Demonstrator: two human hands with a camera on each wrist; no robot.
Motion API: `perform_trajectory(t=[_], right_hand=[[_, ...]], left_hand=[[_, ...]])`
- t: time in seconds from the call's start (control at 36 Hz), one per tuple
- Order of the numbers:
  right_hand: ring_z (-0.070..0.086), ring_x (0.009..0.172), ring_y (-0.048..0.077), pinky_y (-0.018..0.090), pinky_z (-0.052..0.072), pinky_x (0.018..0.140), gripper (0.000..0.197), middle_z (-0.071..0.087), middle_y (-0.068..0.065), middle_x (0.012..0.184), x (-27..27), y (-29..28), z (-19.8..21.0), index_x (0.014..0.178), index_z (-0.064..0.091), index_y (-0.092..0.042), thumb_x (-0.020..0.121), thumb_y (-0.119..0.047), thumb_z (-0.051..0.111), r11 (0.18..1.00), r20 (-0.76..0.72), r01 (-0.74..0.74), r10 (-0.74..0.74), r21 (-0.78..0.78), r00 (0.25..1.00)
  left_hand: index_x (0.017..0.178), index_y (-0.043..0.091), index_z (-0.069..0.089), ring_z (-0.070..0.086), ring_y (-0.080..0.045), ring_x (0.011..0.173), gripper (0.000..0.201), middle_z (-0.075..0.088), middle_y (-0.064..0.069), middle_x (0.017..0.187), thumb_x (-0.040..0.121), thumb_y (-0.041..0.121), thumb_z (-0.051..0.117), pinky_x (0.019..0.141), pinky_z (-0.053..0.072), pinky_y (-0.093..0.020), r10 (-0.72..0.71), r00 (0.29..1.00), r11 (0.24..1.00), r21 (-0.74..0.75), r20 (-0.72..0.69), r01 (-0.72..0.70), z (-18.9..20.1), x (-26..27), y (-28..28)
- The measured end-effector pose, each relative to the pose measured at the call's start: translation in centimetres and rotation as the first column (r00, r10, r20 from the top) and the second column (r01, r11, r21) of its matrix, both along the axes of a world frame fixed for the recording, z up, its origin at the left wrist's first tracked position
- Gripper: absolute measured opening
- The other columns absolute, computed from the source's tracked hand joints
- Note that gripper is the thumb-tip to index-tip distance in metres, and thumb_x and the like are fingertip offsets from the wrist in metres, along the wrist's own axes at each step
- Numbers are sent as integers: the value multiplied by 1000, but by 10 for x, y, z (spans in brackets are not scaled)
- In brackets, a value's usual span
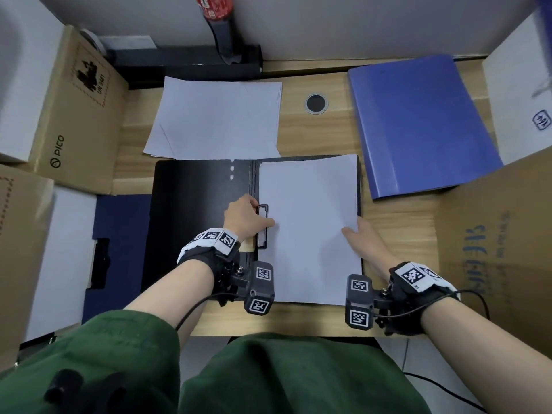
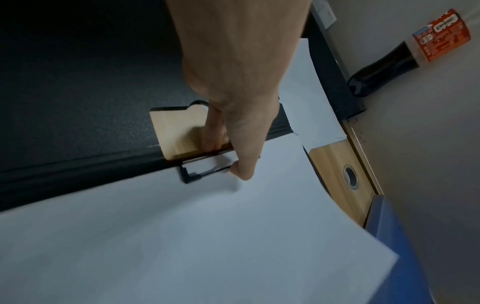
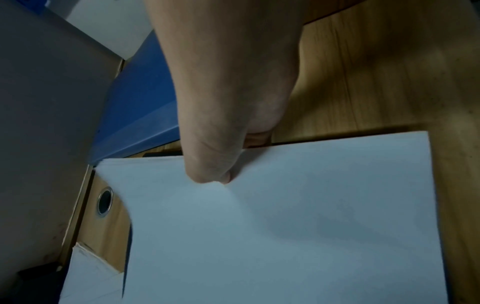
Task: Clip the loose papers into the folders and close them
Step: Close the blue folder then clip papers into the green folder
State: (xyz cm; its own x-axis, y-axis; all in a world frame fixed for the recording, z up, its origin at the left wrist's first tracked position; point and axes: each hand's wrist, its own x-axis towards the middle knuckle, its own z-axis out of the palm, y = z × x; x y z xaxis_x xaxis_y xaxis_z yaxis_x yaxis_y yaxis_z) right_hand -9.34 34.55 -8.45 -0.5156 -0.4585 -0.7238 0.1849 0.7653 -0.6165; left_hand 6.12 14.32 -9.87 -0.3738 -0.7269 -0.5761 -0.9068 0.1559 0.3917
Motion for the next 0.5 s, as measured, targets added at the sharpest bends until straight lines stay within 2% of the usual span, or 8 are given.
perform_trajectory(t=[0.06,0.14,0.17,0.25,0.31,0.39,0.44,0.5], right_hand=[[61,103,21,34,49,86,35,63,5,117,0,3,-2,128,48,-10,93,-16,47,999,9,48,-48,-7,999],[60,93,22,34,47,78,36,59,5,105,-4,8,-1,126,41,-10,93,-18,51,990,0,138,-138,13,990],[57,94,22,33,45,78,37,56,5,106,-5,9,0,127,40,-10,93,-17,51,989,-33,148,-147,17,989],[52,104,19,29,41,82,38,50,2,116,-9,11,4,129,42,-13,92,-14,51,982,-150,186,-183,11,972],[54,98,18,29,43,79,33,52,2,113,-9,10,8,125,48,-14,92,-11,48,980,-172,198,-196,-5,965],[54,72,15,25,43,64,25,57,8,97,-4,2,17,113,54,-10,93,-5,40,988,-63,150,-151,-24,986],[55,65,16,22,44,57,23,59,8,88,2,-8,20,109,54,-8,94,-4,38,996,34,89,-88,-6,996],[57,62,16,21,44,53,22,62,6,83,14,-18,21,108,56,-7,95,-3,38,999,93,36,-37,15,995]], left_hand=[[108,17,54,57,-22,97,52,64,-1,101,66,36,77,75,36,-27,-8,1000,1000,-8,23,8,-1,-3,3],[112,17,54,59,-23,100,54,63,-2,105,67,36,77,74,37,-28,0,1000,1000,-11,31,1,-3,-6,4],[113,17,54,59,-24,101,54,63,-2,106,67,36,77,74,37,-28,2,999,1000,-4,33,-2,-2,-6,4],[113,16,53,58,-24,99,54,62,-3,108,68,32,77,74,40,-29,-1,1000,1000,13,25,1,-4,-5,2],[112,16,53,56,-23,96,52,61,-2,104,69,31,77,74,41,-29,-13,1000,1000,24,-7,13,-3,-2,0],[114,17,54,58,-23,99,43,61,1,98,77,29,71,85,51,-35,31,991,994,106,-129,-17,-2,5,-1],[113,19,54,65,-26,98,29,64,0,100,86,27,62,89,55,-43,118,968,978,196,-221,-74,0,14,-2],[110,22,54,68,-28,91,19,65,-4,102,91,25,52,87,56,-45,173,946,972,205,-273,-119,3,30,-7]])
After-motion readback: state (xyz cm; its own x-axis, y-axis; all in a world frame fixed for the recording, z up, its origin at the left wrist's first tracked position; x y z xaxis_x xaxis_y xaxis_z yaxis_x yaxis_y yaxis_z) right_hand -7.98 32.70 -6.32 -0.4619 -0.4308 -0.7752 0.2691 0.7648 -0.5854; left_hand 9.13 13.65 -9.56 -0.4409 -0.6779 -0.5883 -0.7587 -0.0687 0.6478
